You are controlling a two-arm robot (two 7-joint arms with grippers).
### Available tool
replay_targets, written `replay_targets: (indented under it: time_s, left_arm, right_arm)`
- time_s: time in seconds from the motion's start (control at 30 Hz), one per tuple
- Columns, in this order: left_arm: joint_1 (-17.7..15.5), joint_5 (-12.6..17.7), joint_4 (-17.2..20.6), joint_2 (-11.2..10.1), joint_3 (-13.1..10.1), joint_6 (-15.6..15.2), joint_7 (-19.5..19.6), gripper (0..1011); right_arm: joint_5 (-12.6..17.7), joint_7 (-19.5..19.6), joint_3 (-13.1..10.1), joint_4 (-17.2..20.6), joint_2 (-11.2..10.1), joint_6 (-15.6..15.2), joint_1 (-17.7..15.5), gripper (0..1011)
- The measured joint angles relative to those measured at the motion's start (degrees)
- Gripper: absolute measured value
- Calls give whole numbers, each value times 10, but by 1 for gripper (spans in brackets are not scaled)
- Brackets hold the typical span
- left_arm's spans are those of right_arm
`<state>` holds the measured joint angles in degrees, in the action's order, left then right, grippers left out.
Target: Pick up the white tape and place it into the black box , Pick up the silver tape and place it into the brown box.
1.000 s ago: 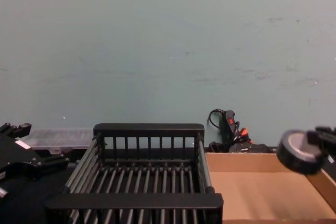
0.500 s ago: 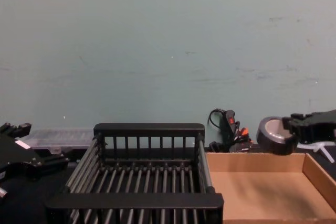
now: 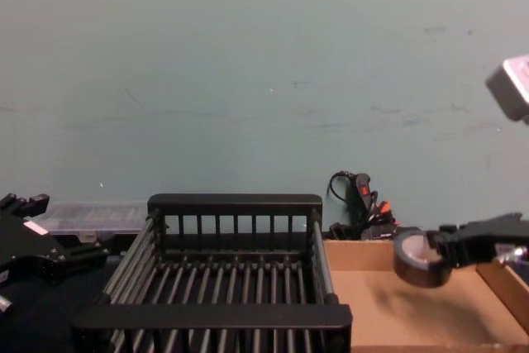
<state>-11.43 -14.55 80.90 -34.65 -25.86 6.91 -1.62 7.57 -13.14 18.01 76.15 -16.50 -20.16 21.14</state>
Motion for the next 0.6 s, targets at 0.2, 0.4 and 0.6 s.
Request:
replay_targets:
  time_s: [0.2, 0.4, 0.6]
  left_arm:
    - [0, 0, 0, 0, 0, 0, 0, 1001]
    - [0, 0, 0, 0, 0, 0, 0, 1001]
    - [0, 0, 0, 0, 0, 0, 0, 1001]
  right_arm:
    - [-11, -5, 3, -9, 1, 0, 1, 133]
    - [-11, -5, 3, -9, 1, 0, 1, 133]
    - [-10, -4, 3, -9, 2, -1, 1, 274]
